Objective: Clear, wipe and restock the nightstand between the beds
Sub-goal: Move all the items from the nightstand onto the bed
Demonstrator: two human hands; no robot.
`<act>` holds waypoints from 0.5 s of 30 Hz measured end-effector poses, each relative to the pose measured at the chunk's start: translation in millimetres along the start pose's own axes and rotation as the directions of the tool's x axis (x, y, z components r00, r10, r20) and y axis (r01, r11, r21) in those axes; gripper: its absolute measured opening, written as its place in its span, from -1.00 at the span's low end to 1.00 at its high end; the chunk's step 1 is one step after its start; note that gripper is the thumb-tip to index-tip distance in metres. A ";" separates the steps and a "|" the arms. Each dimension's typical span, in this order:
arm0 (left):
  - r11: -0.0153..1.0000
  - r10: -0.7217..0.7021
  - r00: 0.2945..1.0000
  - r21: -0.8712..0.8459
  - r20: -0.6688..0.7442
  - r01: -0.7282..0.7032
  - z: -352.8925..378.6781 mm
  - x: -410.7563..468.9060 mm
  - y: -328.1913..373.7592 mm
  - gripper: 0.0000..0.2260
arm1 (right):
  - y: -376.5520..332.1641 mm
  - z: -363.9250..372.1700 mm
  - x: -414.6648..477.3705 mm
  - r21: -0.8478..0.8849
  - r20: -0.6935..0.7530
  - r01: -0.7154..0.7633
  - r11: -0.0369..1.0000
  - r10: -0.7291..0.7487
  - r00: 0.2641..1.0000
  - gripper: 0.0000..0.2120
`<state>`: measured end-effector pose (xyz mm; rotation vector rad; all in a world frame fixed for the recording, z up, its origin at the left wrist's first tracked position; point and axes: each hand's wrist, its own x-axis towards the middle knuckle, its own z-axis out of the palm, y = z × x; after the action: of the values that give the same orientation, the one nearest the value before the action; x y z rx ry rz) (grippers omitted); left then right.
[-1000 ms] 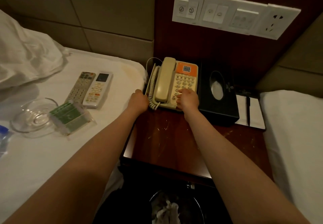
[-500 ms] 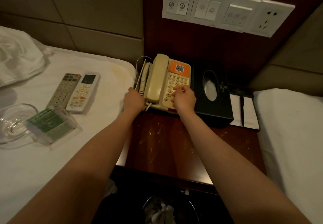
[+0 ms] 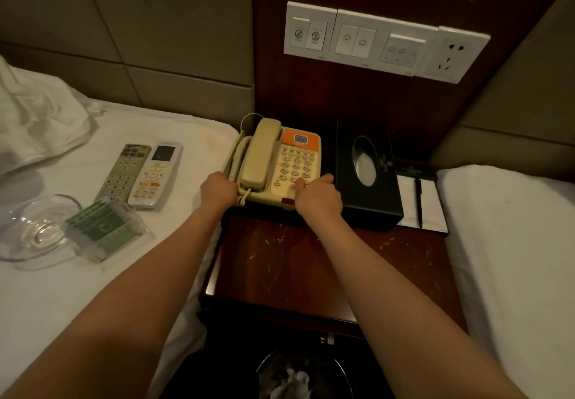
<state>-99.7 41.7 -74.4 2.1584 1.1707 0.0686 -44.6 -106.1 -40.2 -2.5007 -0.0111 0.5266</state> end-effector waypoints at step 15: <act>0.998 0.060 0.998 -0.027 -0.014 -0.060 -31.5 -71.8 -50.9 -0.83 | 26.4 21.4 -57.3 0.694 0.235 -0.314 0.648 0.208 0.949 -0.53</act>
<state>-190.3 22.8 -61.0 2.1717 1.1059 0.1250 -108.2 -123.5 -49.6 -1.6723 0.4394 0.6596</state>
